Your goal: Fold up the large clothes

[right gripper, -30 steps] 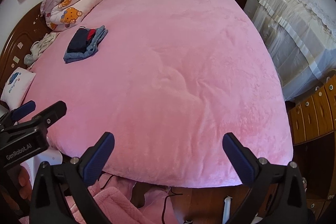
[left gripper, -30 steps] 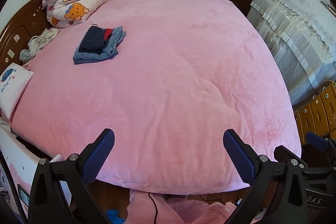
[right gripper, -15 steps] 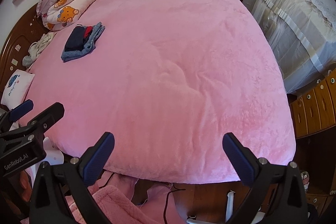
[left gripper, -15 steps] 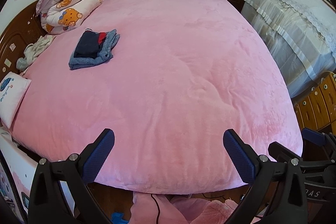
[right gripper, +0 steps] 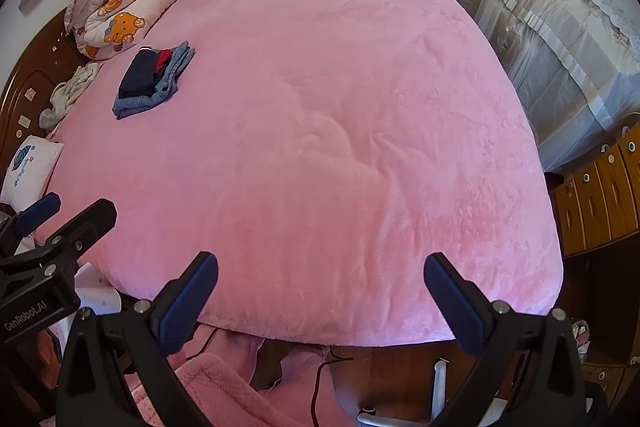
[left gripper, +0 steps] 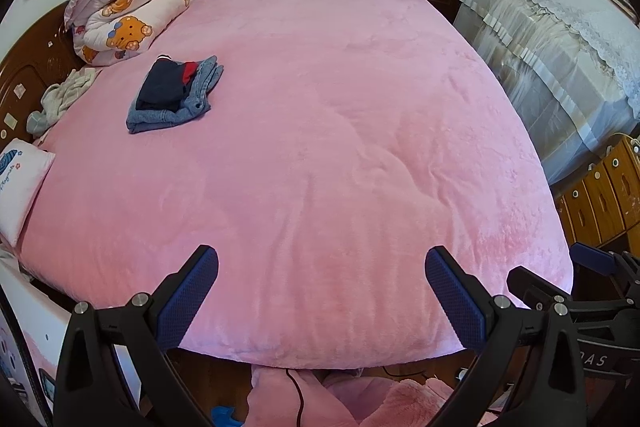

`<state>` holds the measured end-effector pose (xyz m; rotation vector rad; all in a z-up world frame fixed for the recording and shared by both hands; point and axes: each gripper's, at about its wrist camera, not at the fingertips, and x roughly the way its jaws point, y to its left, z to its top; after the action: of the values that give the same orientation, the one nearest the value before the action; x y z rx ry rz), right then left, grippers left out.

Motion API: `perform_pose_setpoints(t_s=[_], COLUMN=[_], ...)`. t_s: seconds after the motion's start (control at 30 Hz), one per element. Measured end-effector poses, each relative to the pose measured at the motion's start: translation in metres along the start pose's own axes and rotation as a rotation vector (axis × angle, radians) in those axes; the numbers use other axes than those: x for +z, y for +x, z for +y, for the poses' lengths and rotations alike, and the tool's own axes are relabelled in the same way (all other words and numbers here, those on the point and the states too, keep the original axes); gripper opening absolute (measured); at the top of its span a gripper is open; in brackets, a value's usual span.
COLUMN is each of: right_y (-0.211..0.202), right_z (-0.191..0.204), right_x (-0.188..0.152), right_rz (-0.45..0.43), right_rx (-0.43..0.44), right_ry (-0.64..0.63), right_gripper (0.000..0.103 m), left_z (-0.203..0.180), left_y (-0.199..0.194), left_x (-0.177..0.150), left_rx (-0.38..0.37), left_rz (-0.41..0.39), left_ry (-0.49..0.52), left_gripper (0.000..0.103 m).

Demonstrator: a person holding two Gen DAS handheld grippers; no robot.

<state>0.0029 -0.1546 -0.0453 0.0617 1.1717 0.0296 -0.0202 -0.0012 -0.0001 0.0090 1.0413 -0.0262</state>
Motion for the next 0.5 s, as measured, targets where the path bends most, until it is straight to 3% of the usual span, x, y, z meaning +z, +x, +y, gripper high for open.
perform_pose_setpoints(t_s=[0.5], right_y=[0.0042], right_z=[0.002], right_x=[-0.0001], right_rz=[0.017], right_rx=[-0.003], right_ry=[-0.005], right_gripper=[0.103], left_z=[0.0024], left_y=[0.0016], left_x=[0.0048], left_rx=[-0.015], left_rz=[-0.003], left_ry=[-0.001], left_gripper=[0.102])
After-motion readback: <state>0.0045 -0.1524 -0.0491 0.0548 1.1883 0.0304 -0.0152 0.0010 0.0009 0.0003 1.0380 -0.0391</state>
